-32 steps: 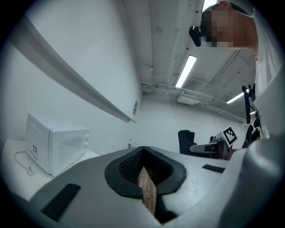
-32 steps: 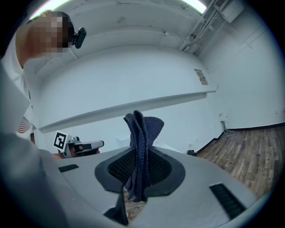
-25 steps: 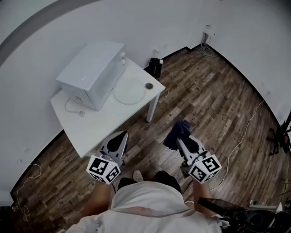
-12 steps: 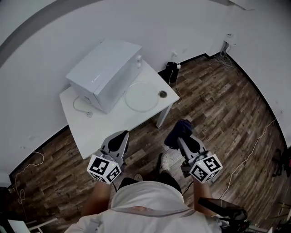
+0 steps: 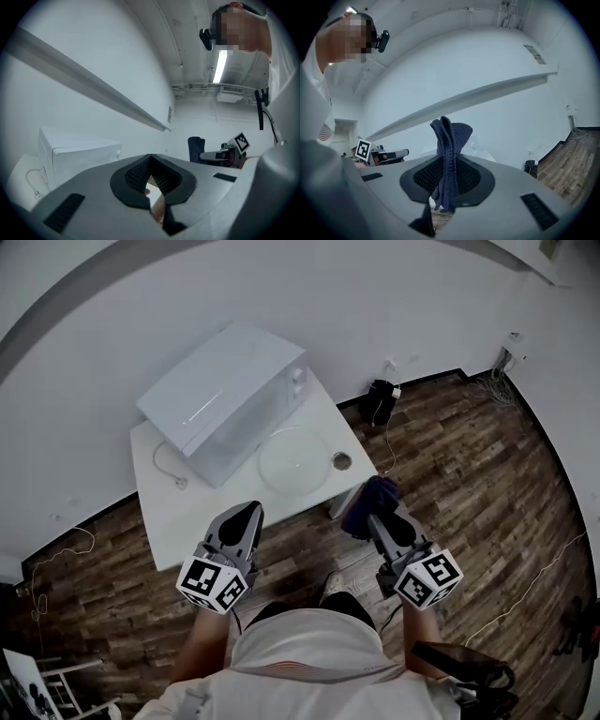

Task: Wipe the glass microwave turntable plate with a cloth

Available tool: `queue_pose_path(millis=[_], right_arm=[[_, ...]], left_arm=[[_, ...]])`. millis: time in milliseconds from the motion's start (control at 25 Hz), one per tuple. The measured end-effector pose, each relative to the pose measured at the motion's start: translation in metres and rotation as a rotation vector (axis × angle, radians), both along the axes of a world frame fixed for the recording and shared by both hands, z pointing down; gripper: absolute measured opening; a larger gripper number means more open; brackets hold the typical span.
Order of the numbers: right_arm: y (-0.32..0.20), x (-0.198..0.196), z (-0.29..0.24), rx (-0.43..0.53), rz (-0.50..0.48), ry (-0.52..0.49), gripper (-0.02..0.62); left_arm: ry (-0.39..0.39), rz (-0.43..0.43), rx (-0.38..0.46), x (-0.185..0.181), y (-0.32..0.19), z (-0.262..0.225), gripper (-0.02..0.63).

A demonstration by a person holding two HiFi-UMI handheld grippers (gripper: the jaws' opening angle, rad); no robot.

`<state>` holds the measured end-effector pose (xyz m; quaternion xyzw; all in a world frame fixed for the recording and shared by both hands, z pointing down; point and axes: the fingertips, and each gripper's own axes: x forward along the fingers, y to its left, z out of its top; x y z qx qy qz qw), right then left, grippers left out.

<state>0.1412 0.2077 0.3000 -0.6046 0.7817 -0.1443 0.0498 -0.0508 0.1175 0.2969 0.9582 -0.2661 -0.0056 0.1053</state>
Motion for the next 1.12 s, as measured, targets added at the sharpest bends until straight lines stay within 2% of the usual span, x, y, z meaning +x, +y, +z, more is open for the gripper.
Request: queue_pose_path(millis=[240, 440, 720, 1120], right_arm=[[-0.035, 0.047, -0.003, -0.006, -0.109, -0.021, 0.066], [-0.064, 0.067, 0.010, -0.029, -0.151, -0.068, 0.066], [-0.097, 0.047, 0.024, -0.070, -0.193, -0.089, 0.066], [-0.167, 0.005, 0.007, -0.075, -0.164, -0.041, 0.066]], left_arm=[[-0.011, -0.129, -0.006, 0.034, -0.015, -0.009, 0.009], [-0.041, -0.179, -0.021, 0.047, -0.024, 0.004, 0.009], [-0.045, -0.222, -0.033, 0.030, -0.051, 0.014, 0.009], [-0.026, -0.204, -0.012, -0.005, -0.117, 0.023, 0.009]])
